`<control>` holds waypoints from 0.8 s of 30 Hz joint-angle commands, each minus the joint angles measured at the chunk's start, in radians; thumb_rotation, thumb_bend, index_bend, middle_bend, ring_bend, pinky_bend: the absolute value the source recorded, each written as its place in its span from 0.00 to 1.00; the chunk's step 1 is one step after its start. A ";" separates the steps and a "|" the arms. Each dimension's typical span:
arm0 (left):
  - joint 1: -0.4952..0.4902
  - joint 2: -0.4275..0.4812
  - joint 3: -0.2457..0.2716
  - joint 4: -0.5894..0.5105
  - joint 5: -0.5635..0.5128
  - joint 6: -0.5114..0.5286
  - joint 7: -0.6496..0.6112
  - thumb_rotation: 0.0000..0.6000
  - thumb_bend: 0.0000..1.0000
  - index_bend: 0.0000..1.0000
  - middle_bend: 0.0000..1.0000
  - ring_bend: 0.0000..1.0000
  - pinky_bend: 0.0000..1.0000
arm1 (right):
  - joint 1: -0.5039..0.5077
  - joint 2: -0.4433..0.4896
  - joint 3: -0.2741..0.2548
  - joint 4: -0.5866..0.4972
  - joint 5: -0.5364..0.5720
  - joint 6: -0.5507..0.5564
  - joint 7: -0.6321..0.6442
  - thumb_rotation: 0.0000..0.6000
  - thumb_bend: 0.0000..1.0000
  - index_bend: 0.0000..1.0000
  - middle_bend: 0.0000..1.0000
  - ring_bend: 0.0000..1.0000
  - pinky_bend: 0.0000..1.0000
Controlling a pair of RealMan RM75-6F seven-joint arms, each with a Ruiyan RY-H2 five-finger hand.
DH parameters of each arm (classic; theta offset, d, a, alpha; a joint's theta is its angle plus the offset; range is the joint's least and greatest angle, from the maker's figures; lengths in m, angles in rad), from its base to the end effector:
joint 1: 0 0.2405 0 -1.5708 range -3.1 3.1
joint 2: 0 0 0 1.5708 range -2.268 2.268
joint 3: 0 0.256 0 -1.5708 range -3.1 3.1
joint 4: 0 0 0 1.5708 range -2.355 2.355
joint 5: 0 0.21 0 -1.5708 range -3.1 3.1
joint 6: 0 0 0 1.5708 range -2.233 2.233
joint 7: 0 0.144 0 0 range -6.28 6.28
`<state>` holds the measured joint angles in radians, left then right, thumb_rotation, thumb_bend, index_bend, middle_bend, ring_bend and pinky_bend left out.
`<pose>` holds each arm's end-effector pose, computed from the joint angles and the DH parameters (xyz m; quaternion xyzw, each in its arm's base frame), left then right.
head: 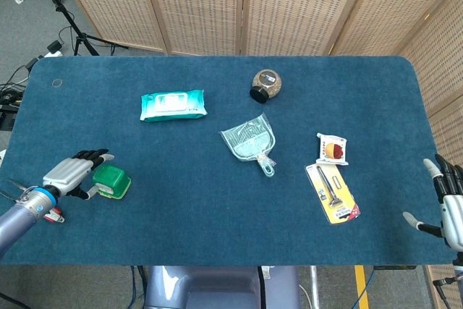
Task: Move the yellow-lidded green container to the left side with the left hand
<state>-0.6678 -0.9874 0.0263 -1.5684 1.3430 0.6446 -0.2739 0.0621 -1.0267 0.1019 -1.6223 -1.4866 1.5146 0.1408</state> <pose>-0.2757 0.3139 0.1197 -0.7362 -0.5098 -0.2090 0.3930 -0.3138 -0.1846 0.2000 0.5581 -0.3873 0.4268 0.5970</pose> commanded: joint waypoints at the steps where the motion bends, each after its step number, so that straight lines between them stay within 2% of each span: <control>1: 0.019 -0.006 -0.020 0.023 0.034 0.040 -0.071 1.00 0.43 0.00 0.00 0.00 0.00 | 0.000 -0.001 -0.001 -0.001 0.000 -0.001 -0.002 1.00 0.00 0.00 0.00 0.00 0.00; 4: 0.044 0.017 -0.028 0.026 0.091 0.111 -0.153 1.00 0.41 0.00 0.00 0.00 0.00 | -0.001 -0.001 0.000 -0.001 0.000 0.001 -0.002 1.00 0.00 0.00 0.00 0.00 0.00; 7: 0.093 0.033 -0.034 0.039 0.130 0.229 -0.190 1.00 0.35 0.00 0.00 0.00 0.00 | 0.000 0.001 0.001 -0.001 0.002 -0.001 0.000 1.00 0.00 0.00 0.00 0.00 0.00; 12: 0.202 0.014 -0.045 0.049 0.090 0.416 -0.099 1.00 0.12 0.00 0.00 0.00 0.00 | 0.000 0.000 -0.002 0.000 -0.005 0.002 -0.004 1.00 0.00 0.00 0.00 0.00 0.00; 15: 0.291 -0.045 -0.057 0.055 0.042 0.562 0.002 1.00 0.04 0.00 0.00 0.00 0.00 | 0.000 -0.001 -0.004 0.002 -0.010 0.002 -0.008 1.00 0.00 0.00 0.00 0.00 0.00; 19: 0.375 -0.119 -0.068 0.070 0.006 0.700 0.072 1.00 0.01 0.00 0.00 0.00 0.00 | 0.001 -0.003 -0.007 0.007 -0.016 0.002 -0.010 1.00 0.00 0.00 0.00 0.00 0.00; 24: 0.411 -0.146 -0.072 0.078 0.001 0.743 0.074 1.00 0.01 0.00 0.00 0.00 0.00 | 0.003 -0.005 -0.008 0.012 -0.020 0.001 -0.002 1.00 0.00 0.00 0.00 0.00 0.00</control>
